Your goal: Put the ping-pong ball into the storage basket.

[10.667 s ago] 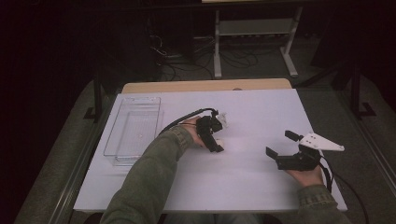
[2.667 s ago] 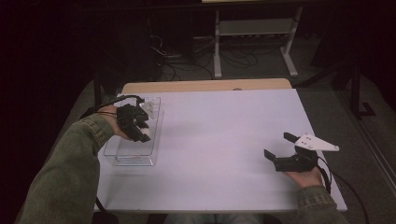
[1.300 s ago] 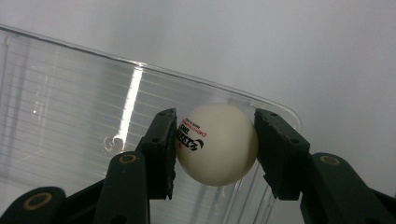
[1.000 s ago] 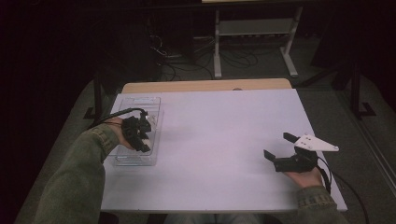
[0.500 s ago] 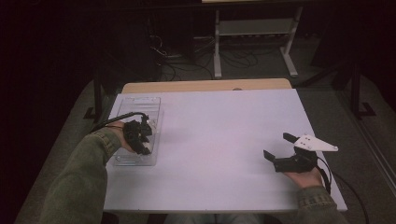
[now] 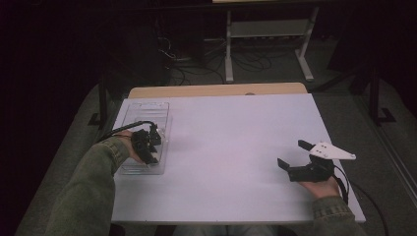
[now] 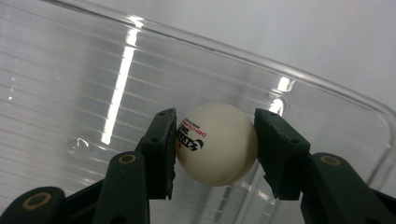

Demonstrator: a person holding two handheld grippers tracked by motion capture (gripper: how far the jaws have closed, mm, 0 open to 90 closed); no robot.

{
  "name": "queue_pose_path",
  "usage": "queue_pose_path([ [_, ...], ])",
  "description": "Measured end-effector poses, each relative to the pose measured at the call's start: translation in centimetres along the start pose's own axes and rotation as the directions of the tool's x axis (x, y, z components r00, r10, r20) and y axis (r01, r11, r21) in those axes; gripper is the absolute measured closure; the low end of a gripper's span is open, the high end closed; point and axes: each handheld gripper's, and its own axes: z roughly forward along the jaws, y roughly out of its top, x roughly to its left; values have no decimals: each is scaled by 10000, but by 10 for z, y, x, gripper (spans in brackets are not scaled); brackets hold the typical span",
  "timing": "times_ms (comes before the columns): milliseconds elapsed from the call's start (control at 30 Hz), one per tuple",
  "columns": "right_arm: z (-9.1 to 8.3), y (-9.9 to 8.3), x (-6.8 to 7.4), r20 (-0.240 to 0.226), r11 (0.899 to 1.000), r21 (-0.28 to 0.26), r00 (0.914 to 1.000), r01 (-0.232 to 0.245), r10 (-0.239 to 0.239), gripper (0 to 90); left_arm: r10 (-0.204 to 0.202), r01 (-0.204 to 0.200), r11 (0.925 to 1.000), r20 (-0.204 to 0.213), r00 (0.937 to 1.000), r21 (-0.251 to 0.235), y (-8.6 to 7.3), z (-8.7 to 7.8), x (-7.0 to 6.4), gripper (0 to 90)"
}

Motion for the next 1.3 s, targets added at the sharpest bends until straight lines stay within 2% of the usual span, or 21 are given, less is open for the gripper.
queue_pose_path([
  [167, 0, 0, 0, -8, 10000, 14, 10000, 18, -18, 0, -58, 58, 10000, 15, 10000, 32, 1, 1, 1, 499],
  [300, 0, 0, 0, -18, 10000, 3, 10000, 22, -22, 0, -191, 191, 9997, -23, 9998, -139, 2, 0, 1, 436],
  [467, 0, 0, 1, -38, 10000, 32, 10000, 61, -61, 0, -195, 191, 9997, -372, 9991, -125, 4, -4, -1, 342],
  [500, 0, 0, 1, -34, 10000, 26, 10000, 56, -56, 0, -294, 285, 9994, -465, 9985, -198, 4, -4, -1, 328],
  [633, 0, 0, 1, -18, 10000, 54, 10000, 47, -46, 0, -362, 355, 9993, -553, 9978, -146, 5, -6, -1, 277],
  [967, 0, 0, 2, -32, 10000, 58, 10000, 19, -18, 0, -564, 544, 9982, -875, 9946, -259, 4, -15, 0, 226],
  [1133, -1, 0, 2, -15, 10000, 48, 10000, 30, -30, 0, -713, 675, 9969, -1072, 9917, -392, 3, -19, 0, 154],
  [1300, -1, 0, 2, -26, 10000, 58, 10000, 44, -44, 0, -977, 927, 9944, -1079, 9894, -505, 2, -22, 1, 132],
])
